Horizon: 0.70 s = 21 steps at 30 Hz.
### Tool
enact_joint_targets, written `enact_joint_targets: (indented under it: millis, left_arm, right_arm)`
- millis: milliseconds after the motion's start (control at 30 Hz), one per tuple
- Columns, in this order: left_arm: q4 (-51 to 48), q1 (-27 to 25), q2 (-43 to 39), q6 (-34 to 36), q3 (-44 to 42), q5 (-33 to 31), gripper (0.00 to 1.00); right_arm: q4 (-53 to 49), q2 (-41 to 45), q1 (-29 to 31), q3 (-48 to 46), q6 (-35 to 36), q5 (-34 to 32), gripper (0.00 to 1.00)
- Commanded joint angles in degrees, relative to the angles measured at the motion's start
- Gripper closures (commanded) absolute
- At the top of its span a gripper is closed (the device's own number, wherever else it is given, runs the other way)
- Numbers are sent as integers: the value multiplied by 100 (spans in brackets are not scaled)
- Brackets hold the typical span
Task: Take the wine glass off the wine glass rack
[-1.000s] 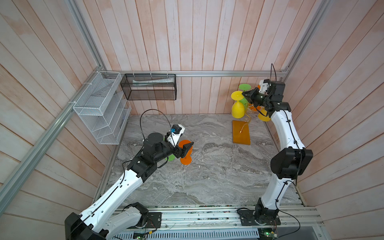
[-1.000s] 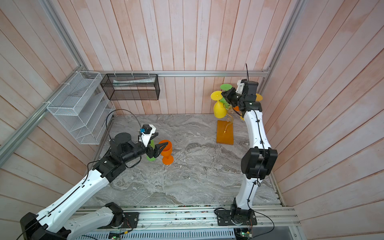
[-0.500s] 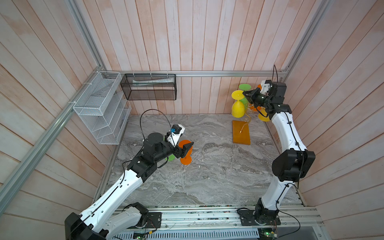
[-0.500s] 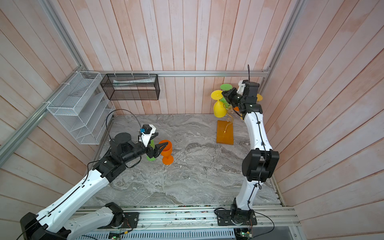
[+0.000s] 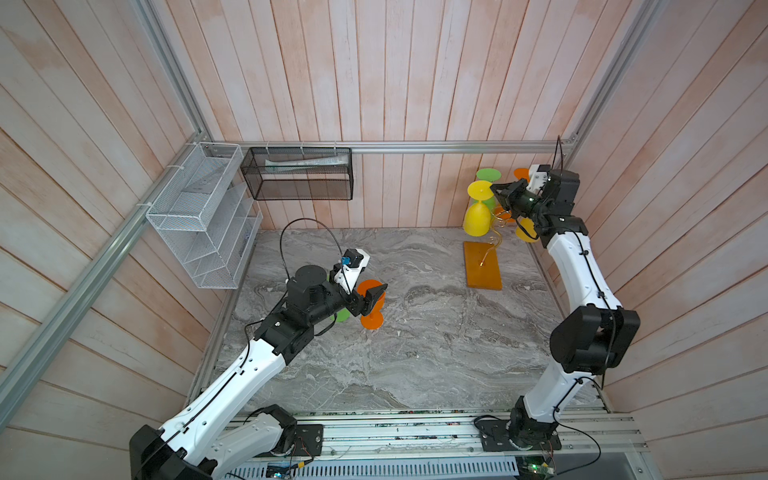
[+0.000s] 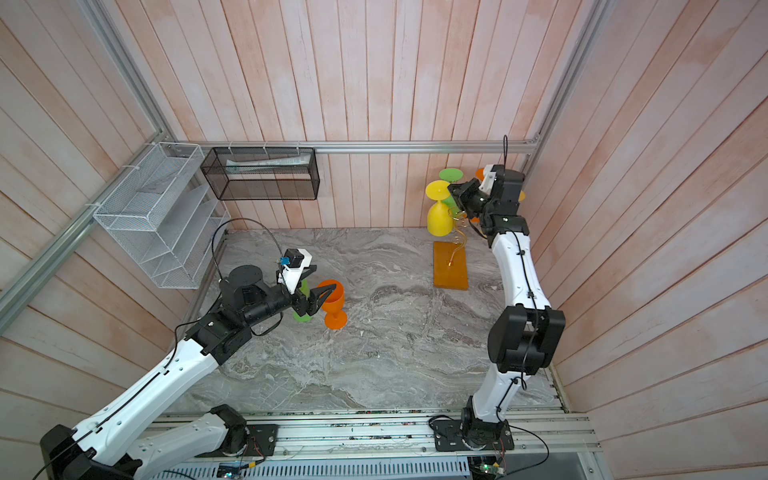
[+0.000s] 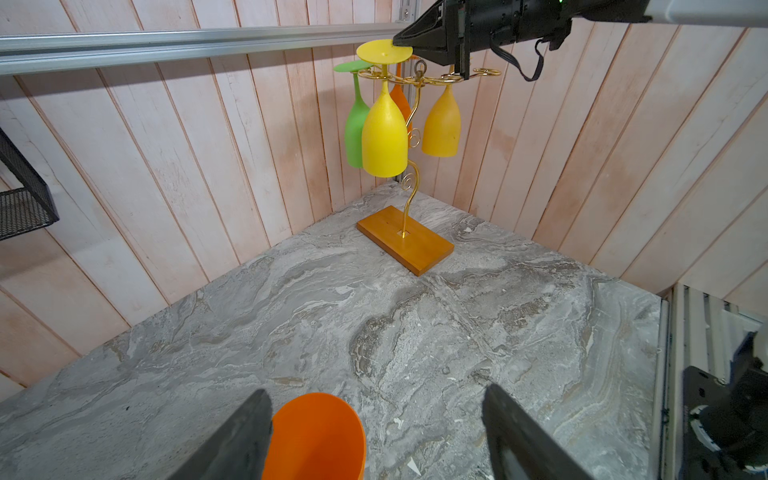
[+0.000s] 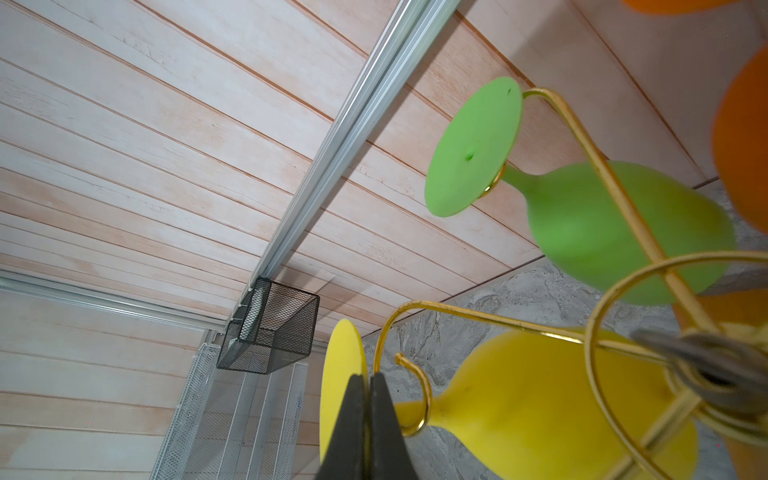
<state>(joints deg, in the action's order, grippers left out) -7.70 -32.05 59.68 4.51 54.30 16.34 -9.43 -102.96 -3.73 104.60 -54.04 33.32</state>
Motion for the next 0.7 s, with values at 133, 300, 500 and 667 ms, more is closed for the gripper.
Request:
enact_joint_targets:
  millis: [133,300,500,667]
  left_arm:
    - [43,-20,9,2,-34,-34,19]
    - [41,-20,4,-3,-40,-35,19]
    - [34,-22,0,-3,-37,-34,19]
    - [41,-20,17,1,-34,-35,19]
  right_arm:
    - [302,344,-93,-211,8,-166,100]
    - [321,424,-118,-363,12,-273,100]
    - [332,395,-116,-353,25,-245,100]
    - [241,440,-68,-396,142,-270,100]
